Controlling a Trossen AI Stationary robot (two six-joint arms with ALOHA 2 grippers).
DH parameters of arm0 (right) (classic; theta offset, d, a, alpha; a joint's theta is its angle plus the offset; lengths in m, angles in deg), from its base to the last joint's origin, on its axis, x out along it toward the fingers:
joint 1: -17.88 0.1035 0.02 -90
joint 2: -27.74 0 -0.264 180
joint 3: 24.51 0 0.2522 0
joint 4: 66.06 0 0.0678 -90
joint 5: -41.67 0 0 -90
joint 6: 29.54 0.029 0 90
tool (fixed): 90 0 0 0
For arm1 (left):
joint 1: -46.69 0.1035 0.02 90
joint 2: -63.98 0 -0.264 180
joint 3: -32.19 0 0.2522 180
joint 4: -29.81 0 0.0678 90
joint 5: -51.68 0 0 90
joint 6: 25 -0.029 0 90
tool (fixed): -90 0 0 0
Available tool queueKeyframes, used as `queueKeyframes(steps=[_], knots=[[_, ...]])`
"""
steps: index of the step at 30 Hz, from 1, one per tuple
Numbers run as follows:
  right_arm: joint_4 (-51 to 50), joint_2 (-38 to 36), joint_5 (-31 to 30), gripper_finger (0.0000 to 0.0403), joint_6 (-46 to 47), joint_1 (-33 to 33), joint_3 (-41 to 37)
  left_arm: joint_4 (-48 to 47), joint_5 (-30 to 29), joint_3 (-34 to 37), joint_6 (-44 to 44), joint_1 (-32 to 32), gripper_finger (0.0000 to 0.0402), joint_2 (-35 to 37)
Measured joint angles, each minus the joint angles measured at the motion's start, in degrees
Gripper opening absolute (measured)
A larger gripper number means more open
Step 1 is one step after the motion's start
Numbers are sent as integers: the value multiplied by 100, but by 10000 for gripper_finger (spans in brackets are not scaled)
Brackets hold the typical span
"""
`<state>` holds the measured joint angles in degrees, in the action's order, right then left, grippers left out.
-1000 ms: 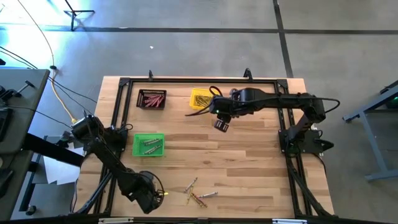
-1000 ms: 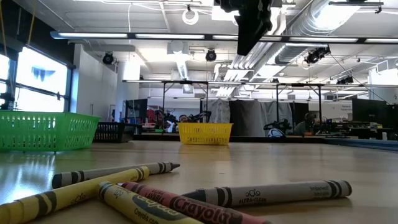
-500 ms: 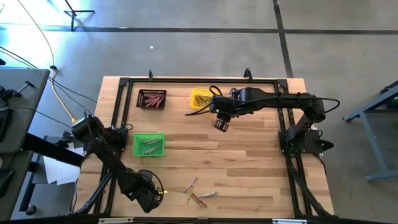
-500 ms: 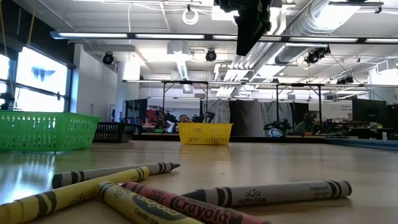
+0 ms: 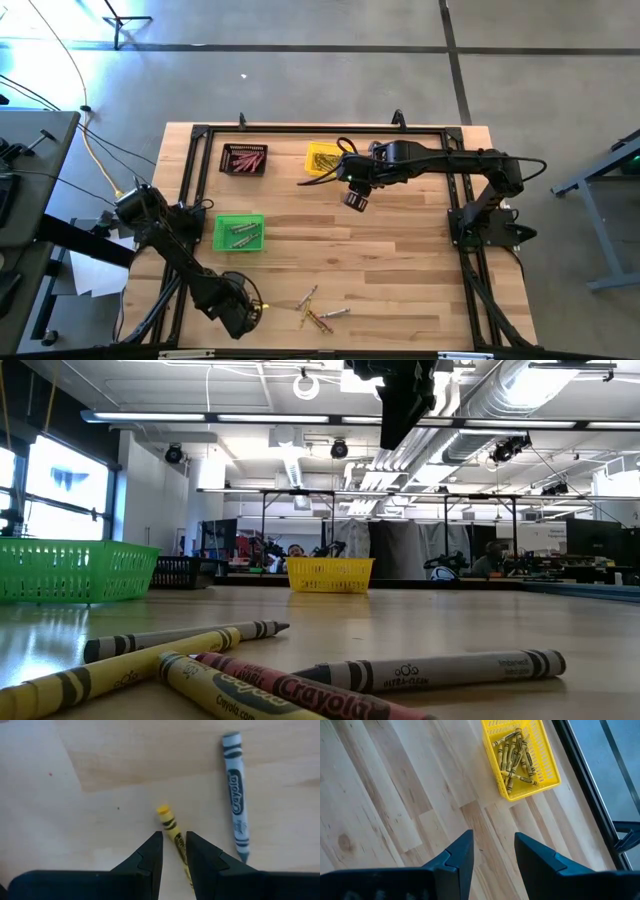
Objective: Sort crayons
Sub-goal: Put the yellow crayon into the yellow bin
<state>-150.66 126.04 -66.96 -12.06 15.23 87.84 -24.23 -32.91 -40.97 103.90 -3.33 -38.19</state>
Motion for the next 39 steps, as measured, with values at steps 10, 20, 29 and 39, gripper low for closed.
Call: queueKeyframes(steps=[10,20,29,39], knots=[[2,-2,-2,129,-32,0,0,151,93,386,-2,66,71,28],[33,-2,-4,129,-257,0,0,167,141,403,-157,224,6,15],[30,-30,-6,129,-333,-39,0,-96,-673,414,-354,490,2,459],[-289,-563,-17,129,-649,-537,0,-956,-3412,382,-1644,1477,1,1992]])
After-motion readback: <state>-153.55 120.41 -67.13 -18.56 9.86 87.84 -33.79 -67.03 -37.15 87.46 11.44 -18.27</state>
